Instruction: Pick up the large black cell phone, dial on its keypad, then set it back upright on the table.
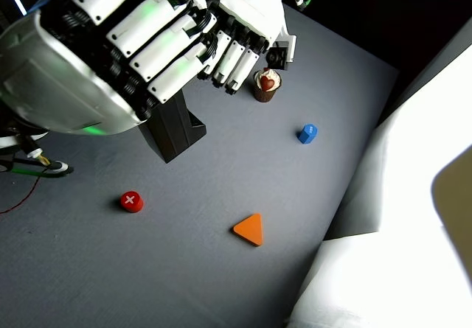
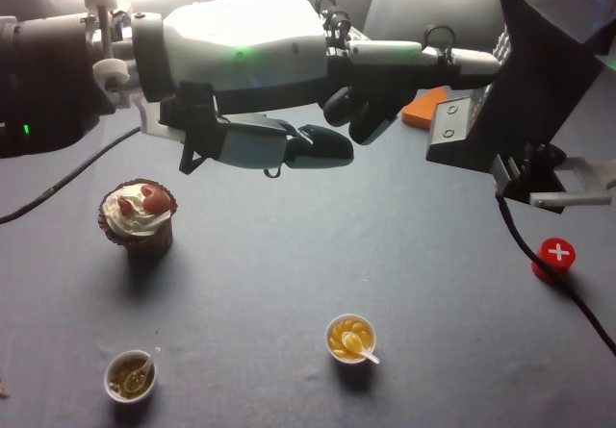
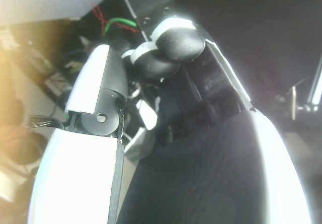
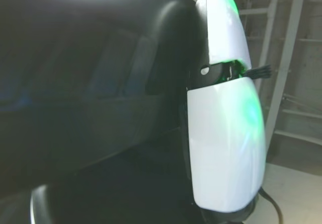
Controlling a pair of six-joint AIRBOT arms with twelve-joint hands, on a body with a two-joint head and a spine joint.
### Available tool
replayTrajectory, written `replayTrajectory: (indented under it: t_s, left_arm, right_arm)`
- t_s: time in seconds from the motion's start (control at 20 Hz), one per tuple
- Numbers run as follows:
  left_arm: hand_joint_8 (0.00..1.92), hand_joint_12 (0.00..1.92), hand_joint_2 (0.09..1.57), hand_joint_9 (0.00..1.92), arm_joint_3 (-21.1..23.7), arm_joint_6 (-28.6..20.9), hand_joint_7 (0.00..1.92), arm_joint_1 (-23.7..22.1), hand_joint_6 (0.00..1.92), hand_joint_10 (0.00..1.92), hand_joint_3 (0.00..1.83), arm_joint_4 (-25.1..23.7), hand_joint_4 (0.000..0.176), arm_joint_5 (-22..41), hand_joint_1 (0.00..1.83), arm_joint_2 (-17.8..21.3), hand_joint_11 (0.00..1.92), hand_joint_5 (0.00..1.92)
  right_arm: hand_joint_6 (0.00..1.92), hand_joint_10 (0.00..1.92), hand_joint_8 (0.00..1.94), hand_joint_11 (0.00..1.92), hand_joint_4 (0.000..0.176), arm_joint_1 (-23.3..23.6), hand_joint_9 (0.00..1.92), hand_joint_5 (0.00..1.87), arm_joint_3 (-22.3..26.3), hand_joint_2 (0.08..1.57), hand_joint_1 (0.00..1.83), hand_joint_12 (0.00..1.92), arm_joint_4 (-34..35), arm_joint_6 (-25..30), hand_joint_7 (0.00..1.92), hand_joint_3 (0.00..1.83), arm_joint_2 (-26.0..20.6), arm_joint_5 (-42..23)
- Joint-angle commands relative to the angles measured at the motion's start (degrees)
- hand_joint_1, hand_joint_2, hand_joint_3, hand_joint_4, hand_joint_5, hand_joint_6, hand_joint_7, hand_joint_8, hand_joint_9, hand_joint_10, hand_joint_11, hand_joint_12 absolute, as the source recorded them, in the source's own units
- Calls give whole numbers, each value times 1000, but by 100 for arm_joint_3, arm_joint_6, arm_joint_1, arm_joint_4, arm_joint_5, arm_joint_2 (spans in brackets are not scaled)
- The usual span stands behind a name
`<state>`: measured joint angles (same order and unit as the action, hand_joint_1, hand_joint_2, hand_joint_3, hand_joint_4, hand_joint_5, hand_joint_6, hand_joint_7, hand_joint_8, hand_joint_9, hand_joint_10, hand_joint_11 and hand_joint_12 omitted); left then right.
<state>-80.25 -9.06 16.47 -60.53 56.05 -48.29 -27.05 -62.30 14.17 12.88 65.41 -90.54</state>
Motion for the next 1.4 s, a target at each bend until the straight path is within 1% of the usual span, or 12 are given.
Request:
replayTrajectory:
  t_s: [0.0,0.3,0.45,0.6,0.7,0.85,0.95,1.0,1.05,1.1,1.2,1.35]
  left_arm:
    - [1649,1921,1307,753,113,-12,612,-170,2,1921,7,339,105,638,1287,-40,780,90]
    - [1650,1921,1308,709,-50,-69,610,-121,3,1921,7,345,116,655,1285,147,683,91]
    - [1628,1921,1303,690,-354,-220,621,-58,1,1921,3,349,83,915,1287,363,679,92]
    - [1624,1921,1300,755,-593,-407,628,55,5,1921,1,348,77,1238,1288,590,705,112]
    - [1589,1921,1288,661,-704,-535,646,125,11,1921,0,345,89,1458,1296,711,596,156]
    - [1588,1921,1283,814,-782,-686,656,167,17,1921,0,341,21,1709,1306,848,857,230]
    - [1597,1921,1287,750,-804,-896,646,232,23,1921,0,337,23,1874,1300,928,673,292]
    - [1618,1921,1296,729,-810,-1145,631,271,18,1921,3,336,0,1949,1290,957,574,314]
    - [1599,1921,1294,716,-823,-1389,646,298,19,1921,1,314,0,2047,1281,972,562,347]
    - [1516,1825,1274,749,-801,-1492,692,298,21,1747,0,292,0,2049,1281,984,560,394]
    - [1132,1617,1306,822,-638,-1822,874,303,16,1454,0,247,0,1634,762,1061,663,540]
    - [535,1407,1294,763,-449,-2529,943,299,2,1052,0,100,0,999,449,1117,473,648]
  right_arm:
    - [1105,1274,1060,682,0,71,808,829,65,1162,1481,1743,-261,120,884,0,-13,-563]
    - [1161,1301,1098,690,0,74,793,797,76,1172,1479,1755,-261,110,841,1,8,-559]
    - [1104,1269,1075,713,0,72,820,827,26,1161,1481,1733,-261,110,856,0,-27,-563]
    - [1118,1246,1040,700,0,-8,836,826,-91,1157,1481,1734,-261,110,874,0,-39,-694]
    - [1111,1232,1007,721,0,-39,853,827,-143,1151,1483,1714,-261,110,889,0,-7,-750]
    - [1145,1257,1056,723,0,-124,827,813,-200,1160,1481,1721,-281,157,851,1,40,-871]
    - [1164,1251,1067,731,0,-209,831,795,-266,1162,1481,1717,-317,209,843,1,86,-984]
    - [1170,1247,1061,728,0,-251,840,789,-310,1162,1481,1719,-317,220,845,1,119,-1021]
    - [1127,1220,1027,722,0,-297,863,820,-355,1154,1483,1714,-290,223,871,0,155,-1045]
    - [1093,1223,1007,716,0,-327,869,834,-371,1149,1483,1715,-215,237,890,0,177,-1045]
    - [1073,1233,1001,719,0,-387,871,836,-397,1148,1483,1722,-82,272,894,0,217,-1045]
    - [1056,1201,984,716,0,-439,897,847,-504,1141,1485,1703,-15,293,908,0,335,-1046]
